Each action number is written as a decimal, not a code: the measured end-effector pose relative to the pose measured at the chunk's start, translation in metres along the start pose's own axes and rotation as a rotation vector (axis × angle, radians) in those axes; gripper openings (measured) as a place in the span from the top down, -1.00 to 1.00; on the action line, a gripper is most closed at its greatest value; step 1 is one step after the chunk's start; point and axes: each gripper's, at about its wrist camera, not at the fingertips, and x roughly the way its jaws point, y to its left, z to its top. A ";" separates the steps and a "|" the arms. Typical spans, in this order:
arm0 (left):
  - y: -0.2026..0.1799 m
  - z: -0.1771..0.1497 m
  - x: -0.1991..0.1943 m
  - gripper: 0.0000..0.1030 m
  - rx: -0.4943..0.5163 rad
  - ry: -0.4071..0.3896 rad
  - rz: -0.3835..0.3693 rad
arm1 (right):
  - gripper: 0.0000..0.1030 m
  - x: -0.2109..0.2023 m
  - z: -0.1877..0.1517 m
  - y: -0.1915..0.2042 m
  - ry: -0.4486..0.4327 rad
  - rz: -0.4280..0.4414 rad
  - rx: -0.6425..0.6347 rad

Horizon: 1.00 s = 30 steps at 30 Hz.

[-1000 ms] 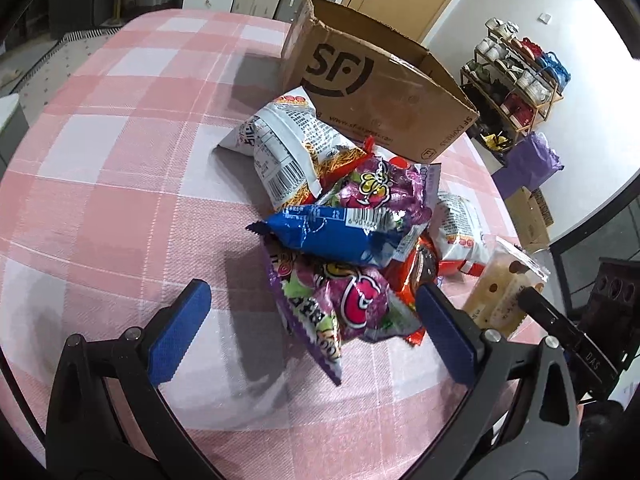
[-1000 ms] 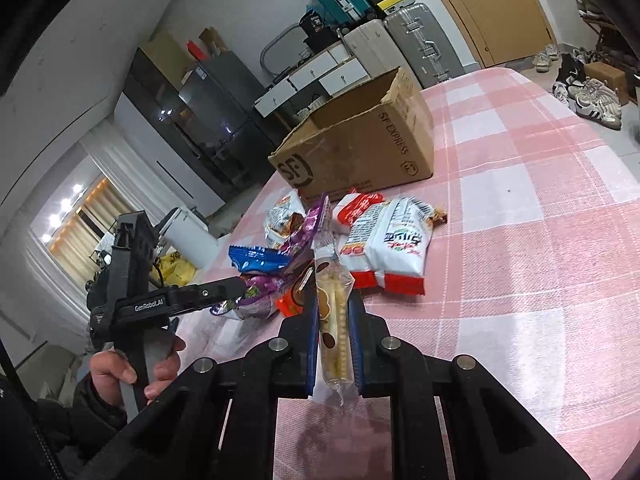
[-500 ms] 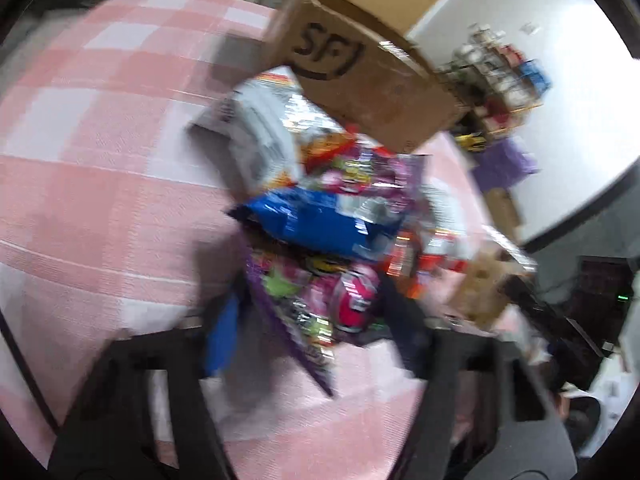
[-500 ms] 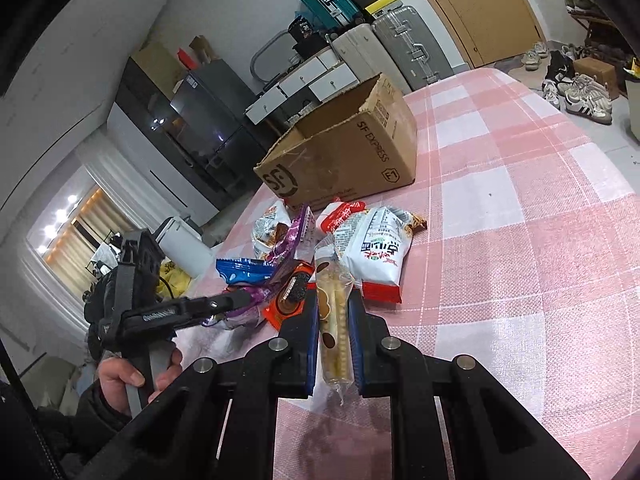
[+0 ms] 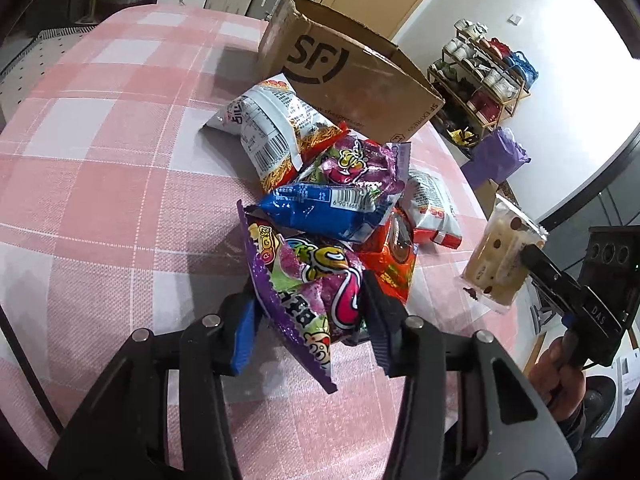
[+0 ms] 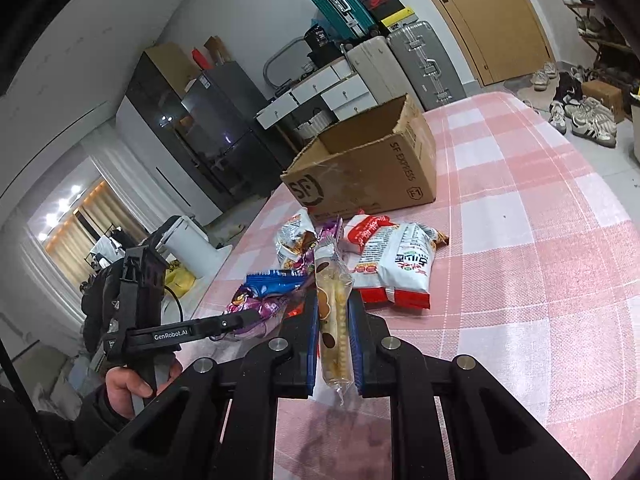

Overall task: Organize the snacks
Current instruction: 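Carry both packets over the box and open both grippers to drop them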

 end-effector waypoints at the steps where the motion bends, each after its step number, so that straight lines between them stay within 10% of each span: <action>1: 0.000 -0.002 -0.003 0.15 0.004 0.002 -0.001 | 0.74 -0.001 0.000 0.002 0.000 -0.001 -0.003; 30: -0.056 0.015 -0.090 0.15 0.185 -0.146 -0.024 | 0.73 -0.013 0.037 0.026 -0.092 0.004 -0.078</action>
